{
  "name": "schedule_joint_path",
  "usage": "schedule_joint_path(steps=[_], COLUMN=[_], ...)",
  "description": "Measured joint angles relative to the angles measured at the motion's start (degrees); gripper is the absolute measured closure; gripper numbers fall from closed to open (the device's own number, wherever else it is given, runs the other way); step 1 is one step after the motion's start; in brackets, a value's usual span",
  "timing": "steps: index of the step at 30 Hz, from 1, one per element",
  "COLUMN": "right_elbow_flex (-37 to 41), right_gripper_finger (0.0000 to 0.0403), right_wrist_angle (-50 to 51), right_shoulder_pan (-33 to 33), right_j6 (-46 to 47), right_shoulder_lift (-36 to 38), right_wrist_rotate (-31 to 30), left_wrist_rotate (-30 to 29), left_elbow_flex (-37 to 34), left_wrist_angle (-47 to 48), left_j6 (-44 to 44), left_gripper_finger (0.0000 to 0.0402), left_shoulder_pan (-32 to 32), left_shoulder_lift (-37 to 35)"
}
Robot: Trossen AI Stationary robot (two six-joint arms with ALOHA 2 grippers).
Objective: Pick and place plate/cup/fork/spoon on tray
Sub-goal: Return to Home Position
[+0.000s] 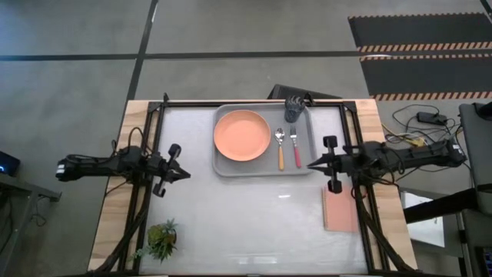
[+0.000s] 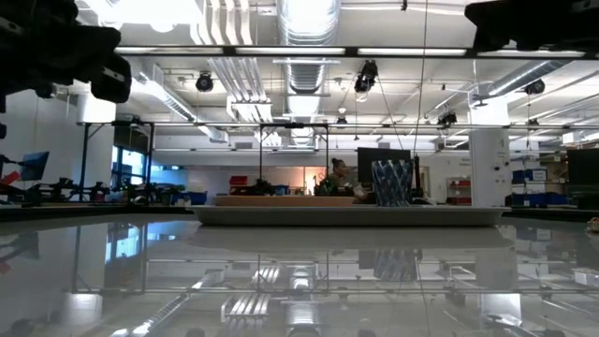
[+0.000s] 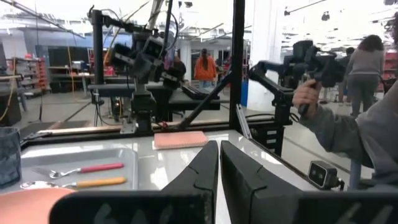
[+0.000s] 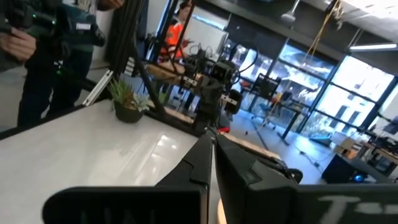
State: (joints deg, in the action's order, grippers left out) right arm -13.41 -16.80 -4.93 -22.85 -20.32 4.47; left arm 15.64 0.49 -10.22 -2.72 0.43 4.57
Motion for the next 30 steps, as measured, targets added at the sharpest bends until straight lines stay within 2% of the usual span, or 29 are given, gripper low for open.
schedule_joint_path(steps=[9, 15, 17, 23, 27, 30], right_elbow_flex=[7.08, 8.63, 9.28, 10.25, 12.56, 12.67], right_gripper_finger=[0.0394, 0.0394, 0.0394, 0.0394, 0.0394, 0.0394], right_wrist_angle=[-0.05, 4.76, 8.88, 10.19, 10.67, 14.27], right_shoulder_pan=[0.0, -0.04, -0.01, -0.02, -0.02, -0.04], right_j6=[0.54, 2.95, 4.32, 8.49, 10.24, 13.43], right_shoulder_lift=[12.11, 20.12, 20.27, 19.52, 19.58, 19.16], right_wrist_rotate=[-1.9, -3.39, -3.54, -2.5, 0.51, 0.27], left_wrist_rotate=[-0.04, -0.04, -0.04, -0.04, -0.04, -0.04], left_elbow_flex=[-0.04, 0.02, 0.02, 0.0, 0.0, 0.0], left_wrist_angle=[0.43, 0.13, 0.11, 0.14, 0.15, 0.14], left_j6=[0.04, 0.05, 0.06, 0.06, 0.08, 0.08], left_gripper_finger=[0.0402, 0.0402, 0.0402, 0.0402, 0.0402, 0.0402], left_shoulder_pan=[0.0, 0.0, -0.02, 0.0, 0.0, 0.0], left_shoulder_lift=[0.49, 0.57, 0.63, 0.65, 0.72, 1.03])
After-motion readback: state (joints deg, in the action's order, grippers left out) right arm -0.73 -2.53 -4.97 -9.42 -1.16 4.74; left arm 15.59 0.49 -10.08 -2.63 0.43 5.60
